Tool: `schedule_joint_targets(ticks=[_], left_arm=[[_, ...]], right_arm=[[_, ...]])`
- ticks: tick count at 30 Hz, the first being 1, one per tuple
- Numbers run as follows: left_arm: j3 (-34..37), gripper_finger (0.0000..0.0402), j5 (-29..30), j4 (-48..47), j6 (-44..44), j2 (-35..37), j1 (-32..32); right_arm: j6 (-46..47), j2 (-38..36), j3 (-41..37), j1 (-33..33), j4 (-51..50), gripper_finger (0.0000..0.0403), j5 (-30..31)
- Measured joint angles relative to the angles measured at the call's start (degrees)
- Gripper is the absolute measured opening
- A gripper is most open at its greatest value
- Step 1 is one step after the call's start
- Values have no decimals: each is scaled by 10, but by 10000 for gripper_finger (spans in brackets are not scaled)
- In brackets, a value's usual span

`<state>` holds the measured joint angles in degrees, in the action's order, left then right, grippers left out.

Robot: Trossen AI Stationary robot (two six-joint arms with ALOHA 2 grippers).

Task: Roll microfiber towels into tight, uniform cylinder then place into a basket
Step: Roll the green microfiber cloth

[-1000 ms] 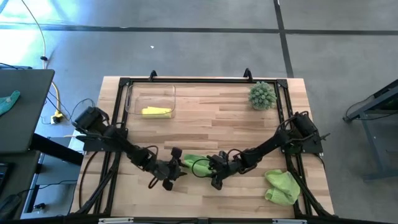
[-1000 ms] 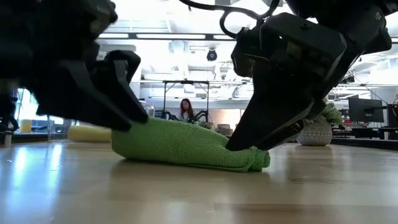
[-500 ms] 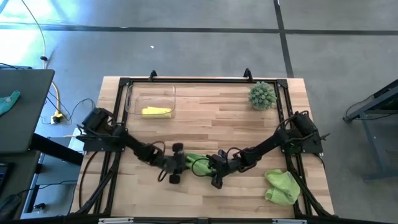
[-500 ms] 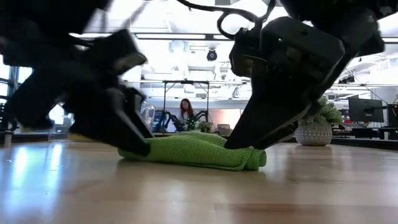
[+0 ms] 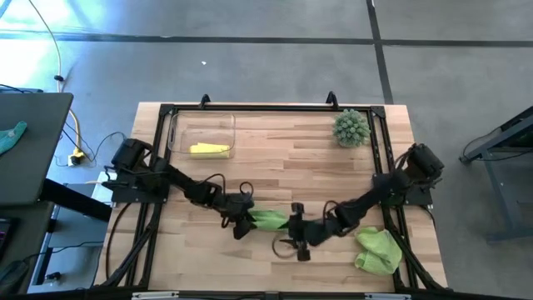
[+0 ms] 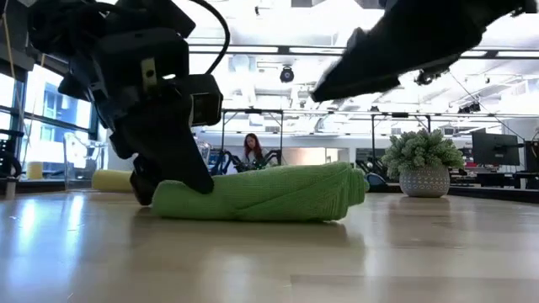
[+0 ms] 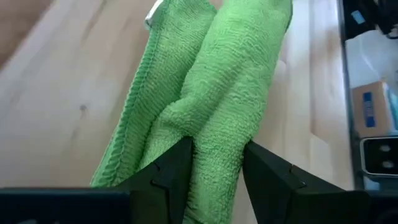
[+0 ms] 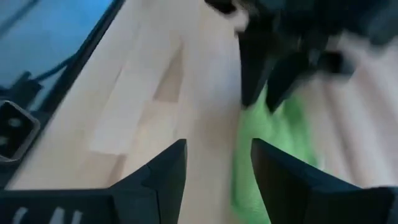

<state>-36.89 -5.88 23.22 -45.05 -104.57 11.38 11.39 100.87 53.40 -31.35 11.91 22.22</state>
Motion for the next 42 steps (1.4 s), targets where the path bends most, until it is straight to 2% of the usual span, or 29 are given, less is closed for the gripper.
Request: schedule_joint_targets(ticks=[3, 6, 9, 12, 17, 20, 23, 26, 31, 34, 36, 42], left_arm=[[2, 133, -7, 10, -7, -1, 0], [3, 133, -7, 16, -9, -2, 0], [3, 133, -1, 16, -11, -2, 0], [3, 133, 2, 16, -13, -2, 1], [3, 133, -1, 17, -13, -1, 1], [3, 133, -28, 19, -13, -1, -4], [4, 133, -69, 14, -11, 10, -11], [7, 133, -94, -11, 5, 43, -14], [7, 133, -105, -52, 63, 114, -11], [7, 133, -72, -83, 105, 146, 4], [6, 133, -32, -77, 138, 157, 24], [5, 133, 163, -73, 284, 154, 100]], right_arm=[[-48, 31, 0, -17, 24, 171, 76], [3, 61, 0, -16, 34, 171, 125], [82, 89, 0, -7, 39, 171, 119], [122, 112, 0, 0, 33, 171, 118], [118, 143, 2, 2, 34, 171, 117], [120, 154, 4, 2, 31, 171, 123], [164, 158, 4, 7, 23, 168, 115], [188, 158, 5, 21, 17, 142, 82], [198, 157, 4, 40, 15, 66, 38], [208, 156, 4, 52, 22, 23, 16], [214, 155, 4, 65, 32, 11, -17], [260, 158, 2, 111, 89, 13, -167]])
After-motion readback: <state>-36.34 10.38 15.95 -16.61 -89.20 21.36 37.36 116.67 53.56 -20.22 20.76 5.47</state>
